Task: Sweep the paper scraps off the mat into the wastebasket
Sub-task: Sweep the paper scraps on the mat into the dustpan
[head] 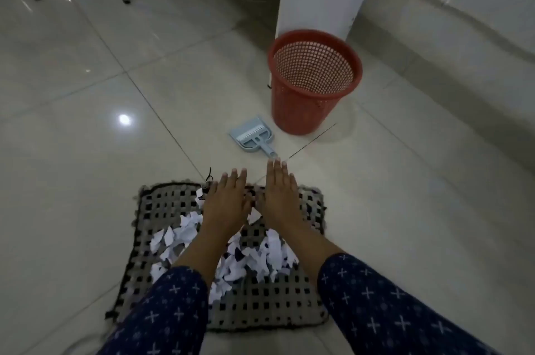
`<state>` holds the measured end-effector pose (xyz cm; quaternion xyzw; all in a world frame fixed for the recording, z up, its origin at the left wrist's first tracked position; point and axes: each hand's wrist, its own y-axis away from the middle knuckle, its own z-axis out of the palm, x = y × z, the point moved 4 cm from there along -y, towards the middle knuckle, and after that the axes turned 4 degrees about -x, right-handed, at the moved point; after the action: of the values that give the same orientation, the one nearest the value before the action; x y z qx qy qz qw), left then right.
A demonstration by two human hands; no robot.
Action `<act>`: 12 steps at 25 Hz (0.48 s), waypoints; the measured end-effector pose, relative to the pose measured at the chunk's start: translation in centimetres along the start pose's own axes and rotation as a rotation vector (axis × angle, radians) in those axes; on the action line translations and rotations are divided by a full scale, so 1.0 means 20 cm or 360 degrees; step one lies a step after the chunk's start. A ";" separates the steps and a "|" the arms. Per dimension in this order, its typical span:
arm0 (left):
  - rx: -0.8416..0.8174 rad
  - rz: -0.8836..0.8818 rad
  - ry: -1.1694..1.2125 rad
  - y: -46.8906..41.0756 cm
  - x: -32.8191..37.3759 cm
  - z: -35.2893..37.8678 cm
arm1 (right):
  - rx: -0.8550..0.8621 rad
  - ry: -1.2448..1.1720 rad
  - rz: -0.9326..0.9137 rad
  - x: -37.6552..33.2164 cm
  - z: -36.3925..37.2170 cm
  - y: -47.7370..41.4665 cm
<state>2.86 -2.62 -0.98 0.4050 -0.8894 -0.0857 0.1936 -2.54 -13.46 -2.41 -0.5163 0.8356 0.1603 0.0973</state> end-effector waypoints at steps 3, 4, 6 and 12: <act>0.0039 -0.0006 -0.0068 -0.22 -0.10 0.14 | -0.0019 -0.0060 0.0103 0.09 0.15 -0.24; 0.0048 0.0002 -0.0062 -0.30 -0.12 0.13 | -0.0025 -0.0125 0.0170 0.12 0.16 -0.34; 0.0146 0.0008 -0.0020 -0.45 -0.14 0.09 | 0.0021 -0.0265 0.0251 0.15 0.20 -0.48; 0.0082 -0.0109 0.0115 -0.54 -0.28 0.16 | 0.0130 -0.0695 0.0272 0.26 0.27 -0.71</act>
<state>12.21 -5.54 -8.67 0.4429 -0.8694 -0.0546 0.2120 7.86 -21.66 -11.41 -0.3925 0.8411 0.2419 0.2827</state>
